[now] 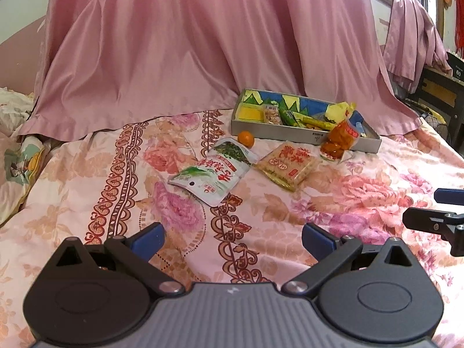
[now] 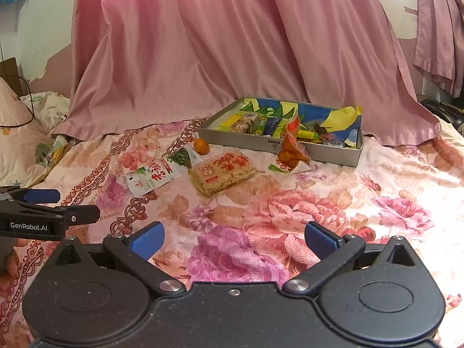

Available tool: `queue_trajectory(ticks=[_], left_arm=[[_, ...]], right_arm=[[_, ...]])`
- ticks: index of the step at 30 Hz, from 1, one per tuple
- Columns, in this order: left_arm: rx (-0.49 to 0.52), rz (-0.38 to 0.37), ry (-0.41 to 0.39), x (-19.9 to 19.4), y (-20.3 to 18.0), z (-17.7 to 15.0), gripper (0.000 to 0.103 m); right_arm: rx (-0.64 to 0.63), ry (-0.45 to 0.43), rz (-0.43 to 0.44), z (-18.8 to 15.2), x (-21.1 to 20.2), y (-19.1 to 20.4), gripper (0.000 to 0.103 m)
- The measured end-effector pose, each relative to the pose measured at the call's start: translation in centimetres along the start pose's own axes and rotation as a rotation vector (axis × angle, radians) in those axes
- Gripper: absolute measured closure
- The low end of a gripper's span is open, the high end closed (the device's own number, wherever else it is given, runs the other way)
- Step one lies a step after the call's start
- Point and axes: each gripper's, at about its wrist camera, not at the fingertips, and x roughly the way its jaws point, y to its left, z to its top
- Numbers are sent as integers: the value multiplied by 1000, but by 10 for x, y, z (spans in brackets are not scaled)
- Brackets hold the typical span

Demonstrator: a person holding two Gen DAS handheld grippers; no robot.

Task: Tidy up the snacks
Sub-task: 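Lower the left tool onto the white pouch while the right tool lowers onto the rice cracker pack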

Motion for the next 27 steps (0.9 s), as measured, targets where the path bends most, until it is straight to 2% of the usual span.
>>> queue_trajectory(ticks=[14, 27], left_arm=[[46, 24, 16, 14, 3, 12, 0], [68, 37, 19, 31, 29, 26, 0]], right_arm=[[-42, 2, 39, 8, 29, 8, 1], [-85, -5, 58, 25, 63, 21, 1]])
